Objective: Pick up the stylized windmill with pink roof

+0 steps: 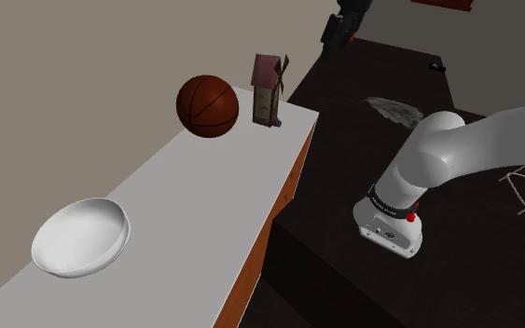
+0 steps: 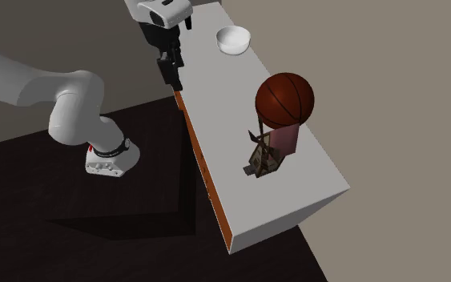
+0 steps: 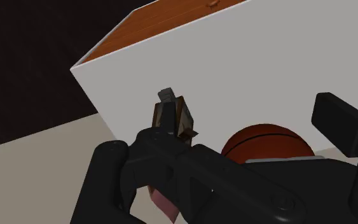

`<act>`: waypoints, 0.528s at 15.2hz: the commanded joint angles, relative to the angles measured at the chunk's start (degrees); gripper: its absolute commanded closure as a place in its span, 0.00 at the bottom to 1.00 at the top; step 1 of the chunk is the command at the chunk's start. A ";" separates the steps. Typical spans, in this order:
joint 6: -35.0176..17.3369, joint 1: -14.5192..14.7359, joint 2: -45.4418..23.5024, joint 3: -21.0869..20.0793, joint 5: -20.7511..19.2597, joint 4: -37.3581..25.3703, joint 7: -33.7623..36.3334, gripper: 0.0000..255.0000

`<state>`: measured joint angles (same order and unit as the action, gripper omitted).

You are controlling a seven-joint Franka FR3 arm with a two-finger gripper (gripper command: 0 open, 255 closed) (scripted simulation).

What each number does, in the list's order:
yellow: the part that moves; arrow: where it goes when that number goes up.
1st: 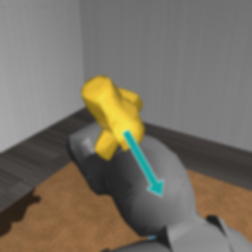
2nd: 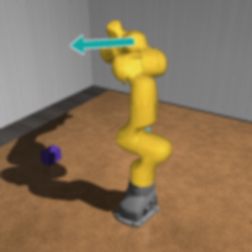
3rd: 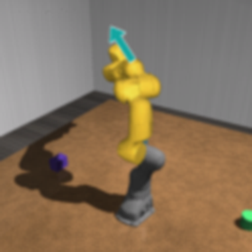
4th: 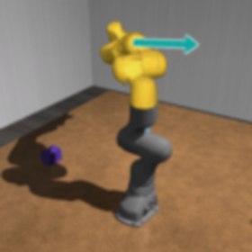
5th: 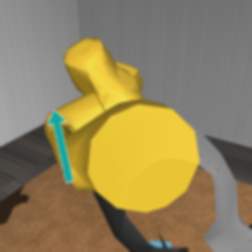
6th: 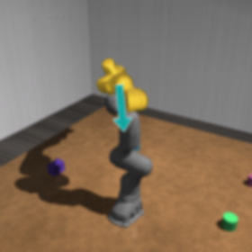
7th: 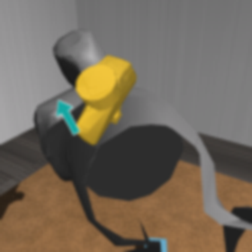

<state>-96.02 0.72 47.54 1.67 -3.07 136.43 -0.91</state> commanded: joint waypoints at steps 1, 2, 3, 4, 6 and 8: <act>0.00 0.00 0.00 0.00 0.00 0.00 0.00 0.00; -2.69 -0.68 -0.38 -1.04 0.24 1.58 2.77 0.00; -5.39 -1.40 -0.91 -2.12 0.46 3.03 5.54 0.00; -8.09 -2.15 -1.60 -3.22 0.64 4.35 8.31 0.00; -13.50 -3.70 -3.45 -5.45 0.82 6.57 13.94 0.00; -18.86 -5.43 -5.89 -7.79 0.75 8.23 19.69 0.00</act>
<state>-112.12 -3.87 42.68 -4.86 -2.37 143.83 15.50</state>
